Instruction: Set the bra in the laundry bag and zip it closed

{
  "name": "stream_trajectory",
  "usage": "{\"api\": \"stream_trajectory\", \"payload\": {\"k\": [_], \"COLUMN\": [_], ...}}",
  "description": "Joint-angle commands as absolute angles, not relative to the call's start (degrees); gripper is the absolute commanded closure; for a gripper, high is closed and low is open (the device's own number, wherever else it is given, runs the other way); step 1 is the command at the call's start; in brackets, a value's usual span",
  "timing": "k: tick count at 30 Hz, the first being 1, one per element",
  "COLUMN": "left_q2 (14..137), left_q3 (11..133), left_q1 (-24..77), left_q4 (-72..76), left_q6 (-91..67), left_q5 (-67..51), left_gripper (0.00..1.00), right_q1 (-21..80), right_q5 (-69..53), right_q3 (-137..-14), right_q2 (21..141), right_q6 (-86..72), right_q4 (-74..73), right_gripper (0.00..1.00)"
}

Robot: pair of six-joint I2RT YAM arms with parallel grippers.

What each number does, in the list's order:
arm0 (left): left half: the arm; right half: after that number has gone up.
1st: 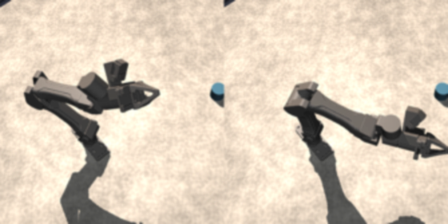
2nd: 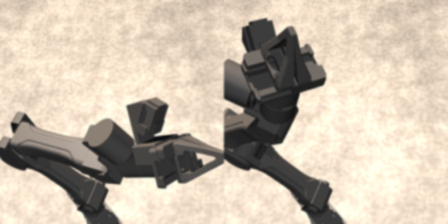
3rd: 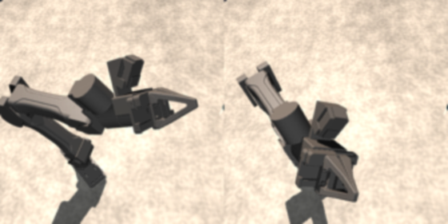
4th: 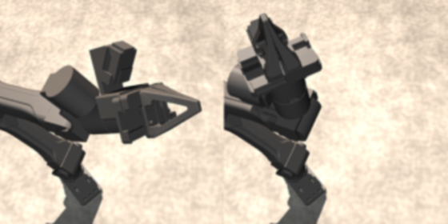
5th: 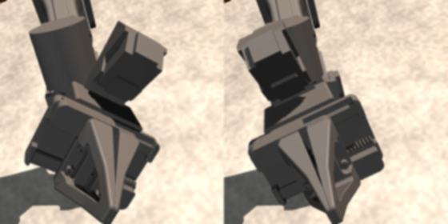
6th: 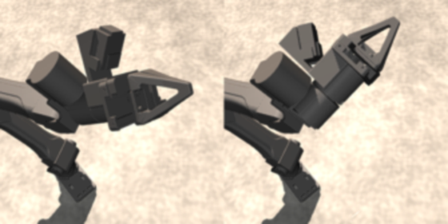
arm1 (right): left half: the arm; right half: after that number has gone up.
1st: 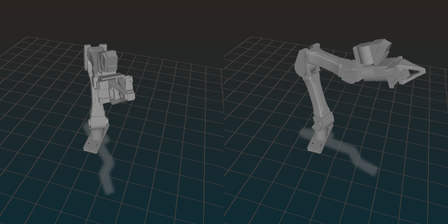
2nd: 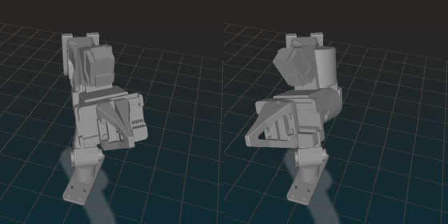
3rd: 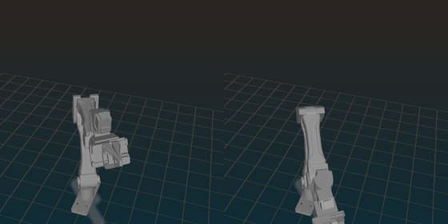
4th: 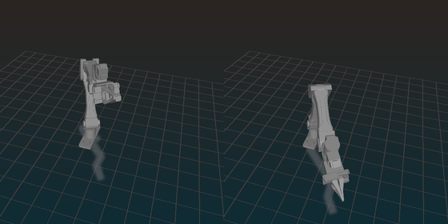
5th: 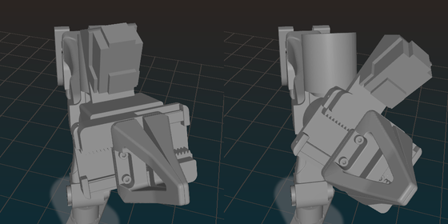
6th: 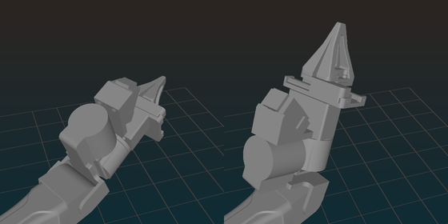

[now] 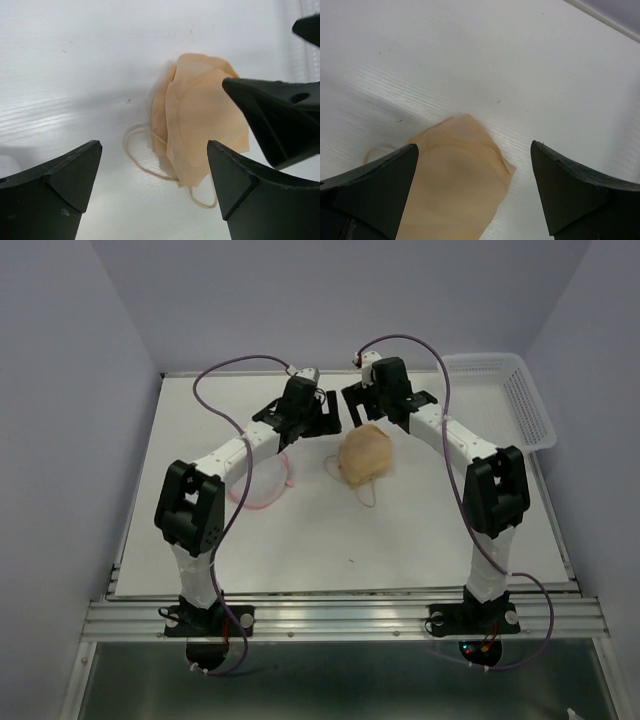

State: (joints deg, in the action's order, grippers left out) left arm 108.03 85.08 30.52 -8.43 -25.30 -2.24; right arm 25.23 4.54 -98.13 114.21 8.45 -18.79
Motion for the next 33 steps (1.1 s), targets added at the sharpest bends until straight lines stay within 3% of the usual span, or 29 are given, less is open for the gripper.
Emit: {"api": "stream_trajectory", "payload": {"k": [1,11,14,17,33], "left_q2": [100.0,86.5,82.6,82.9,86.4], "left_q3": [84.5,71.7,65.7,63.2,61.3], "left_q1": [30.4,25.7,18.8,14.9,14.0], "left_q4": [-11.7,-16.2,-10.4,-9.7,-5.8], "left_q6": [-23.7,-9.6,-5.8,-4.5,3.7], "left_q5": [6.6,24.9,16.0,14.9,10.7], "left_gripper": [0.01,0.01,0.01,0.01,0.01], "right_q1": [25.8,25.8,25.8,25.8,25.8], "right_q5": [4.0,-6.9,-8.3,-7.9,-6.1], "right_q3": [-96.9,-91.5,-90.5,-90.2,-89.1], "right_q2": [110.2,106.0,105.6,105.5,106.5], "right_q6": [5.2,4.8,4.8,5.3,6.4], "right_q4": [-17.1,-17.3,-18.1,-18.9,-19.2], "right_gripper": [0.00,0.00,0.00,0.00,0.00]}}
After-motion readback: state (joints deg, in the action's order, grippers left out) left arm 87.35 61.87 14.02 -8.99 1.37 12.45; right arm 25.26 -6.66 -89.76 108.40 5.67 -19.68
